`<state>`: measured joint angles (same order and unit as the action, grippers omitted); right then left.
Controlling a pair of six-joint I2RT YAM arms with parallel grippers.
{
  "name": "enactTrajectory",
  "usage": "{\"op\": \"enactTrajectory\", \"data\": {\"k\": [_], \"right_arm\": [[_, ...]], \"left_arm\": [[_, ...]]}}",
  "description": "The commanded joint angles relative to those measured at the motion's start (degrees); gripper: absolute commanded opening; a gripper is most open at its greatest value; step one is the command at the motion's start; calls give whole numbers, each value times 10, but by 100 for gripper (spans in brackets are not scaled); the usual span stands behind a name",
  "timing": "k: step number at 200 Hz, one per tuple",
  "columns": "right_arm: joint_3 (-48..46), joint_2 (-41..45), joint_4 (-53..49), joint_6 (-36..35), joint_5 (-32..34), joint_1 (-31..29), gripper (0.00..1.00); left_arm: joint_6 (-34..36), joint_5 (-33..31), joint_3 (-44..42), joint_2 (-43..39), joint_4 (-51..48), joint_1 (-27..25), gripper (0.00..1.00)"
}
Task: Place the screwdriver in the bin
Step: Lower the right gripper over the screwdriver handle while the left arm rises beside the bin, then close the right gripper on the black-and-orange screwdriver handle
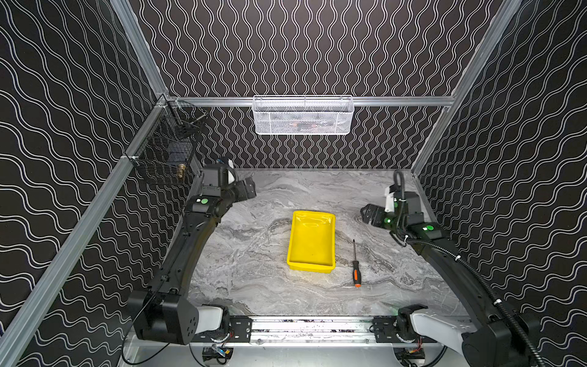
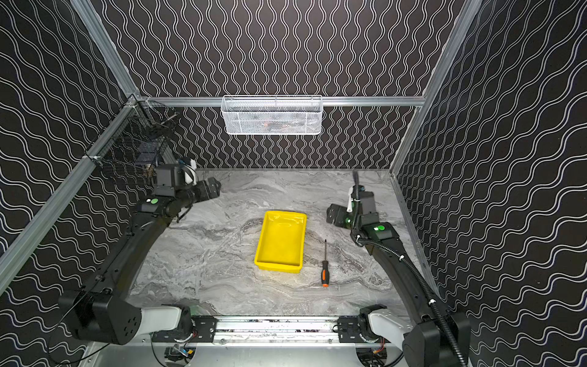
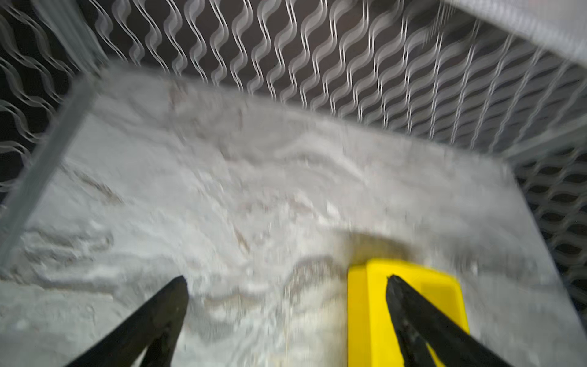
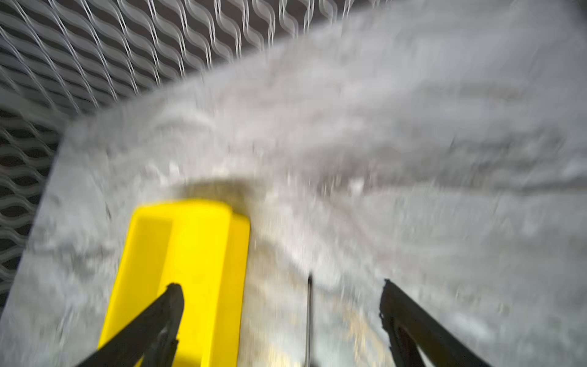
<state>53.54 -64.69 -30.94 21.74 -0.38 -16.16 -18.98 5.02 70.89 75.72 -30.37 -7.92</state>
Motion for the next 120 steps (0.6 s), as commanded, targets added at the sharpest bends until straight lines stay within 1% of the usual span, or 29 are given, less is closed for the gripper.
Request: {"op": "enactTrajectory", "data": {"k": [1,13,24,37,41,56,78,91,120], "right_arm": [[-36,12,-126,58,11,-36,93],[-58,19,-141,76,20,-57,91],[-77,24,-147,90,24,-73,88],[-104,28,-143,103,18,-85,85],[-112,28,-139,105,14,-102,84],[-138,21,-125,107,-3,-115,79],[-161,3,-115,110,-6,-127,73],[-171,-7,-105,114,-4,-137,68],[-174,-33,-85,121,2,-153,65]], "left_arm": [[22,31,-46,0,-19,-10,99],[24,34,-71,0,-3,-14,99],[32,42,-65,6,-23,-15,99],[42,35,-67,6,-28,-19,99],[44,34,-68,4,-27,-19,99],[47,43,-75,-5,-21,-19,99],[46,85,-83,-8,-7,-19,99],[50,117,-81,0,-5,-19,99],[46,163,-84,6,8,-19,99]]}}
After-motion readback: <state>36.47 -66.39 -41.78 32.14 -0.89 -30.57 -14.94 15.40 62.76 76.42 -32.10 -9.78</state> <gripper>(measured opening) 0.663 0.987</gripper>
